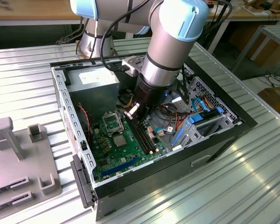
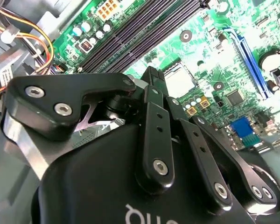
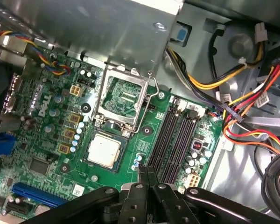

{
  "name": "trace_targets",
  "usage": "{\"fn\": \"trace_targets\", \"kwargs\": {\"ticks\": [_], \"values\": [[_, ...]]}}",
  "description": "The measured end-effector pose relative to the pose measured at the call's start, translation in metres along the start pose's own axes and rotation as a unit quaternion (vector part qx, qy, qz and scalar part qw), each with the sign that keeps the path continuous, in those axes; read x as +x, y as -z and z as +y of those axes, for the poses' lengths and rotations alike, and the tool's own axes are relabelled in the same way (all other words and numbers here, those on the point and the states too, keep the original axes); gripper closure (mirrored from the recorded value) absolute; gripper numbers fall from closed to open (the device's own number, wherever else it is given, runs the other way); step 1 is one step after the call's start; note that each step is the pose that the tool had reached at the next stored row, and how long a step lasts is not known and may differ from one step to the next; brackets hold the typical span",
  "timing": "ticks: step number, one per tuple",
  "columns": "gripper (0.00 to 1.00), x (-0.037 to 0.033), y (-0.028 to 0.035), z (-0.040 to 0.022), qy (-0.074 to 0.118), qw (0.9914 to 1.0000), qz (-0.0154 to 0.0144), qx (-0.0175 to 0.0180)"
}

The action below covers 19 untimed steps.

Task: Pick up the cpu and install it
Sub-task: 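Close the cpu cover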

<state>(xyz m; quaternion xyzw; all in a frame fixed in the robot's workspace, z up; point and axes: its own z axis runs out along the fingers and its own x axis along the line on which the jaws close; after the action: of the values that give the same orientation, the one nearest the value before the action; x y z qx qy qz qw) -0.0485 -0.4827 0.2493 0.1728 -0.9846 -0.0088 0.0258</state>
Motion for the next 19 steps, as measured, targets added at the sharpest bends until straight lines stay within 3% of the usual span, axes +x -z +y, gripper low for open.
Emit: {"fn": "trace_targets", "kwargs": {"ticks": [9,19], "values": [[0.89,-0.0001,0.0000,0.0000,0.032,0.99950,0.0008,0.0015],[0.89,-0.0001,0.0000,0.0000,0.061,0.99812,0.0016,0.0029]]}}
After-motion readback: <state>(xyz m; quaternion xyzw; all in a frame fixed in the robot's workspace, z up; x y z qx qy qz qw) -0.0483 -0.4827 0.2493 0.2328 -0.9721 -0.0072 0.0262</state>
